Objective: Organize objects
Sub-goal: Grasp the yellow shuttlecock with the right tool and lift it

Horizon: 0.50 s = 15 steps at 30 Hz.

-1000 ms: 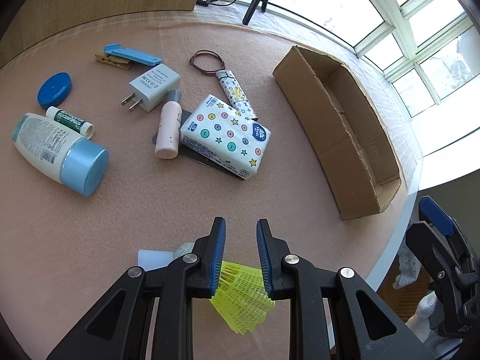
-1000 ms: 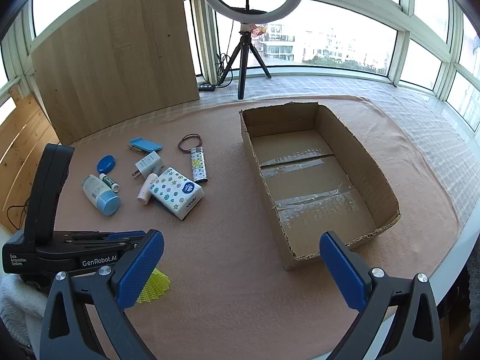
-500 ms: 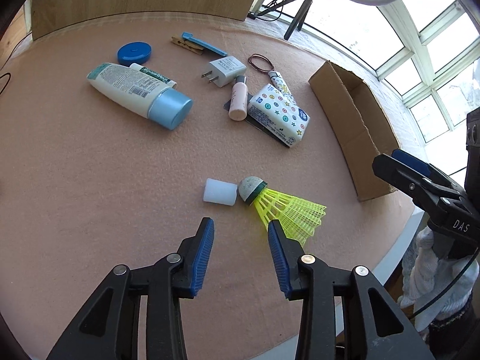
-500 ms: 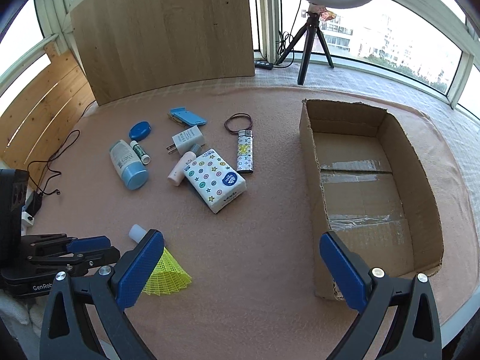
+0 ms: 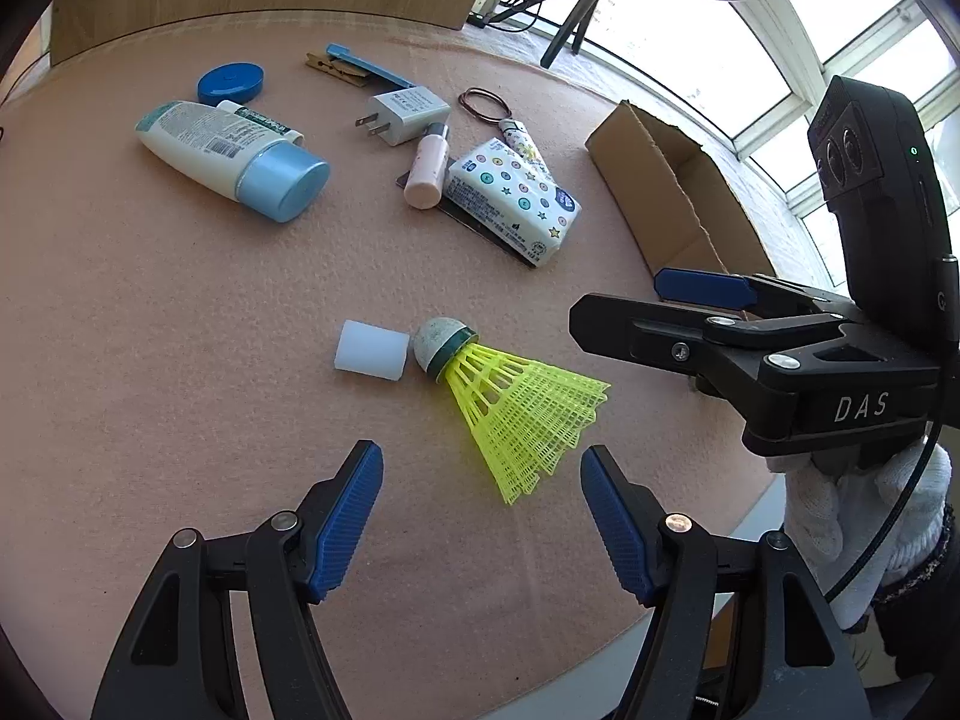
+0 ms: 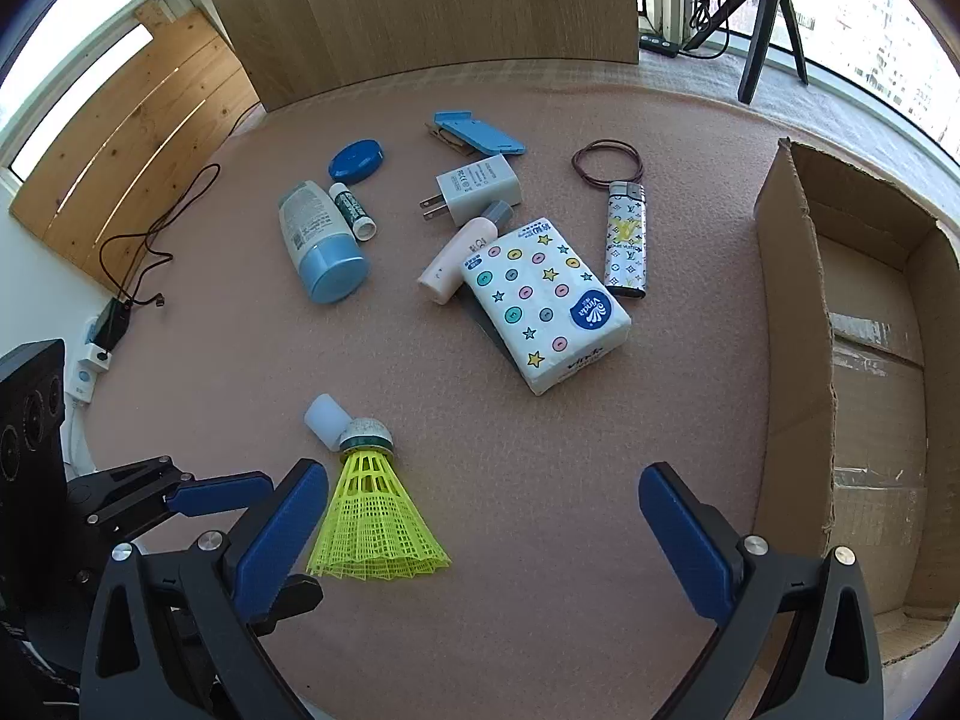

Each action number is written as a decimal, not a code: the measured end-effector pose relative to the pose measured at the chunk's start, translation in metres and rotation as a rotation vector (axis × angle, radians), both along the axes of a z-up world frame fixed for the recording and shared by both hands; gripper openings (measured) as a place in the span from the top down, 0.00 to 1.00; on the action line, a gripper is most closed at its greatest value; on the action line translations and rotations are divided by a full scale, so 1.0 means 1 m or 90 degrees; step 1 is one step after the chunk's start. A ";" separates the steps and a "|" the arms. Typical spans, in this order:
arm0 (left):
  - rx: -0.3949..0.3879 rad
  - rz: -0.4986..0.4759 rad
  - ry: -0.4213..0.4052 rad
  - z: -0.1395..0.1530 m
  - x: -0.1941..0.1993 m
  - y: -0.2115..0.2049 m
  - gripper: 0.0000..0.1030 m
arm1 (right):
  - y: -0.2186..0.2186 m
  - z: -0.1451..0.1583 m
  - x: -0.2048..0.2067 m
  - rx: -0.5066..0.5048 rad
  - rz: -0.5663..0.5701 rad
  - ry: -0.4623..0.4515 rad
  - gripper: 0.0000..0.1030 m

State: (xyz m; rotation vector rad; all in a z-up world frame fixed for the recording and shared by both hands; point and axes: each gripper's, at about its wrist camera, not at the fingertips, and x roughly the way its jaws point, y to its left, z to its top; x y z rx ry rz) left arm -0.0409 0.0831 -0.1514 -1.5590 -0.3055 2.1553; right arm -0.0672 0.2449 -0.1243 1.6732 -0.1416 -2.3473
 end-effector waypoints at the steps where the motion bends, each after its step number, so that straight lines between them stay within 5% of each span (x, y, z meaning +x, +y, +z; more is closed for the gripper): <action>1: 0.001 0.001 0.001 0.000 0.000 0.001 0.30 | 0.000 -0.002 -0.002 -0.007 0.004 -0.007 0.01; 7: 0.010 0.002 0.005 -0.003 -0.002 0.007 0.31 | -0.001 -0.017 -0.012 -0.059 0.016 -0.063 0.07; 9: 0.015 0.002 0.002 -0.004 -0.003 0.009 0.33 | -0.003 -0.023 -0.015 -0.075 0.023 -0.085 0.17; 15: 0.043 -0.002 -0.012 -0.013 -0.007 0.013 0.55 | -0.007 -0.042 -0.021 -0.113 0.030 -0.146 0.27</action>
